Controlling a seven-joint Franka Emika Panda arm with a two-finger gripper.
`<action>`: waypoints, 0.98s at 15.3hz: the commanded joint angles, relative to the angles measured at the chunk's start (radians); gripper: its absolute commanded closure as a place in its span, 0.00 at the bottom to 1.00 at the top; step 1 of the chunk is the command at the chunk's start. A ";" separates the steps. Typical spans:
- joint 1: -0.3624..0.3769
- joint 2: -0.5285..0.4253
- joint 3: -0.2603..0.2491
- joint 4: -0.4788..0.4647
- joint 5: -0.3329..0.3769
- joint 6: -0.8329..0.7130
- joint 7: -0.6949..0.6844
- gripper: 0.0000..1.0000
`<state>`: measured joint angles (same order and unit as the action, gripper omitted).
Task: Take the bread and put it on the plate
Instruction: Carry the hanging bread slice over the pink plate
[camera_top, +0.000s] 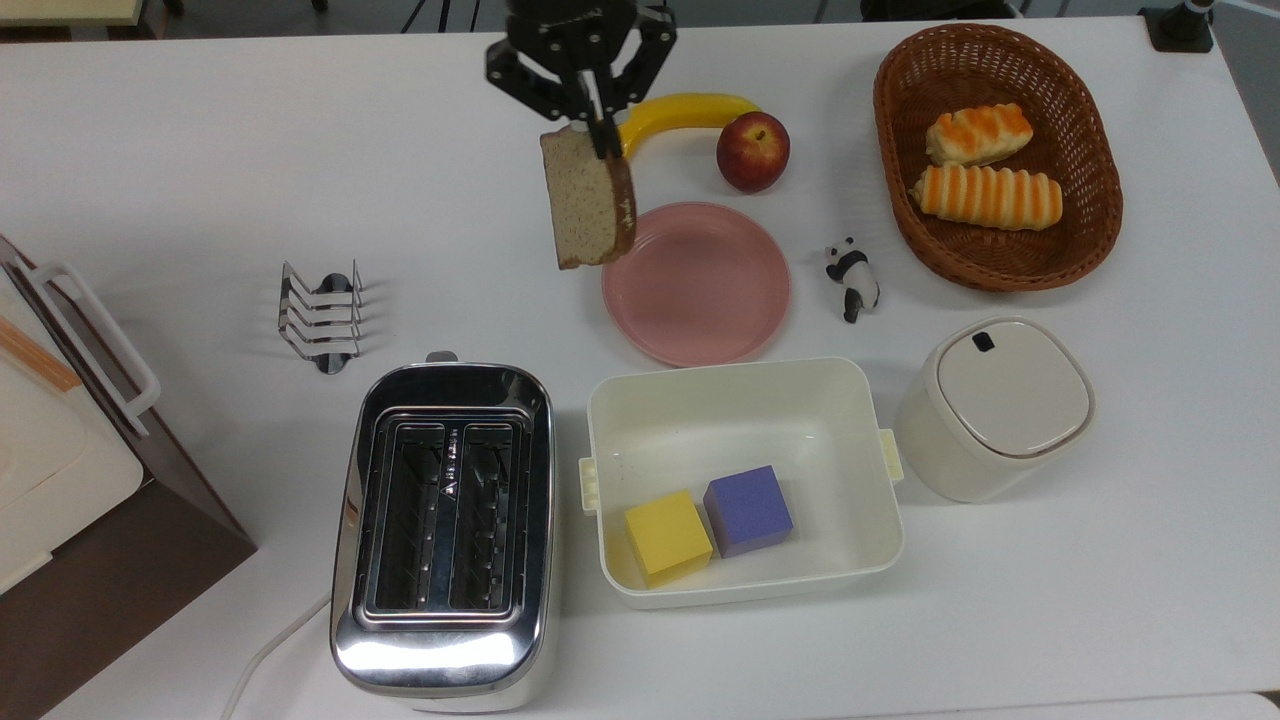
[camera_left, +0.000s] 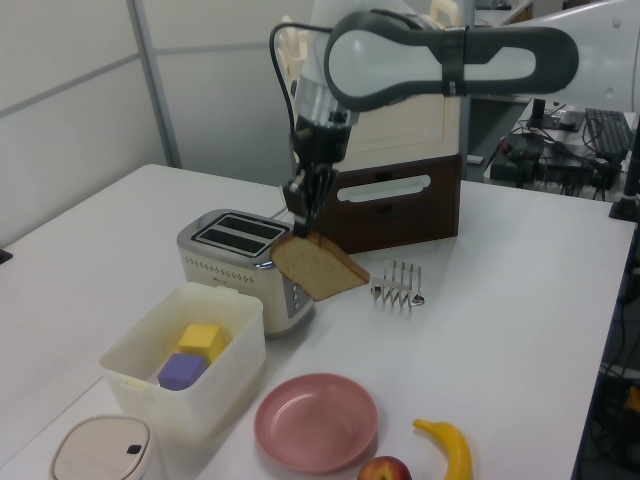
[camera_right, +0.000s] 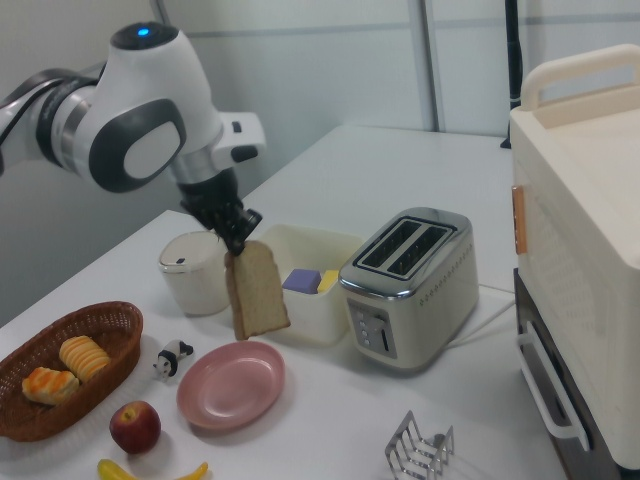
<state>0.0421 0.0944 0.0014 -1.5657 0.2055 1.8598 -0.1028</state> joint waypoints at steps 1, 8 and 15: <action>0.047 -0.051 0.000 -0.114 -0.052 0.001 -0.028 1.00; 0.065 0.027 0.057 -0.154 -0.129 0.006 -0.021 1.00; 0.084 0.103 0.080 -0.149 -0.175 0.044 -0.020 1.00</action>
<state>0.1079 0.1905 0.0789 -1.7075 0.0522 1.8779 -0.1115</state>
